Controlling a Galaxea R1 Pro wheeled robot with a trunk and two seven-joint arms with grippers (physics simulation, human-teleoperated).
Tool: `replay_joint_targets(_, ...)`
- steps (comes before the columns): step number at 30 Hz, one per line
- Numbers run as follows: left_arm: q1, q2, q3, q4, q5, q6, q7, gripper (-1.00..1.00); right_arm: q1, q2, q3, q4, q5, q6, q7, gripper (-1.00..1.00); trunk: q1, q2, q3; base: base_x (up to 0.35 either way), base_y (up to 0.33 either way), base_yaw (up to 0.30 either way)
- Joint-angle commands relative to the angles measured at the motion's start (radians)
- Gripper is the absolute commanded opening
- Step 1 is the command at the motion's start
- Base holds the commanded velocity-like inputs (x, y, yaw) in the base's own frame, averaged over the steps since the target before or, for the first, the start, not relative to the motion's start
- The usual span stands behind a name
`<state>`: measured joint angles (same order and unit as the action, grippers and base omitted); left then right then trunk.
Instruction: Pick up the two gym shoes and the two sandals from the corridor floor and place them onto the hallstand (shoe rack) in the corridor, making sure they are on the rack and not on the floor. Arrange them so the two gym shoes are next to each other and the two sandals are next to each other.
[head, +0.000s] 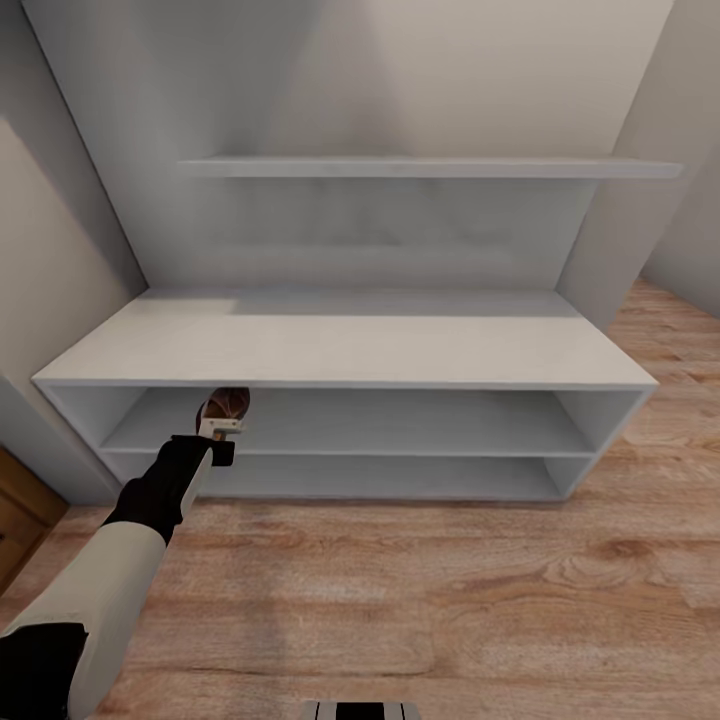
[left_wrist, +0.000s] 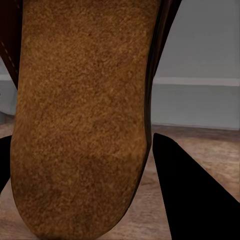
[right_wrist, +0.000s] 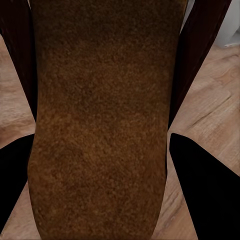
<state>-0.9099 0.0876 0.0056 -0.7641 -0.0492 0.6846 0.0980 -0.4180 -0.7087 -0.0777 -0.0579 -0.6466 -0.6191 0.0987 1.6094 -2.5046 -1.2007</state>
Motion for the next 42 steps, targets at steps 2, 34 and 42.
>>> replay_joint_targets(2,0.001,0.001,0.001,-0.001,-0.009,0.005,-0.003,-1.0,-0.001,0.0,-0.008,0.001,-0.004,-0.002,0.01,-1.0,0.0,0.0,-0.001,0.058,0.0,0.0)
replay_joint_targets(34,0.005,0.004,0.0,0.001,-0.009,0.004,-0.006,-1.0,-0.001,0.001,-0.008,0.0,-0.004,-0.002,0.01,-1.0,0.0,0.0,-0.001,0.074,0.0,0.0)
replay_joint_targets(42,0.005,0.004,0.003,0.0,-0.007,0.004,-0.006,-1.0,-0.001,0.003,-0.008,-0.003,-0.004,-0.002,0.01,-1.0,0.002,-0.001,-0.026,0.003,0.0,0.089)
